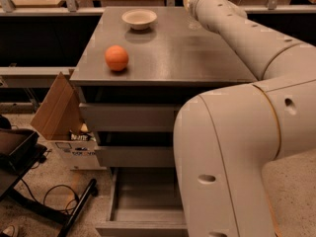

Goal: Pick water bottle from bottom drawer and place on counter

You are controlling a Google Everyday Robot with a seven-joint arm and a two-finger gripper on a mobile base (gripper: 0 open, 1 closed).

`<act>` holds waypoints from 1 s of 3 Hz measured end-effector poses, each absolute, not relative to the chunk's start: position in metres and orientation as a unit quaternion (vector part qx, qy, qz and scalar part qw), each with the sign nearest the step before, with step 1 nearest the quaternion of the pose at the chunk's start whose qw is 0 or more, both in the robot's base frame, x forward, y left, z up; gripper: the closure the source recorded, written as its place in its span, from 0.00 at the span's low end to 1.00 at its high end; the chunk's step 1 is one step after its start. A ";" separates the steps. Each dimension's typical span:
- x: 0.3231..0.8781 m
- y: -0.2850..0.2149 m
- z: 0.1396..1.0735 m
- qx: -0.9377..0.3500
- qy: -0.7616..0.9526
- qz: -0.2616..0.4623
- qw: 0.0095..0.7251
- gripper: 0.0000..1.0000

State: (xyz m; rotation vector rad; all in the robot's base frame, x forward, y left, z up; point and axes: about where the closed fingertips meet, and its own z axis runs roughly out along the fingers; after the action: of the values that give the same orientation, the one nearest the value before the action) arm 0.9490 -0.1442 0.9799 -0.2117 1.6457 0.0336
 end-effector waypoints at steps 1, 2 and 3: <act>0.946 -0.148 0.951 -0.074 0.742 0.032 0.666 1.00; 0.947 -0.147 0.945 -0.071 0.744 0.035 0.664 1.00; 0.949 -0.148 0.934 -0.060 0.746 0.042 0.662 1.00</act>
Offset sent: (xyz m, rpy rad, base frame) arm -0.0021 -0.0036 -0.0232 0.0422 0.0247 -0.0069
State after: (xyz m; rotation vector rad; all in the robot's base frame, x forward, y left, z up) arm 0.9487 -0.1478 0.9341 -0.1360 1.6855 0.0940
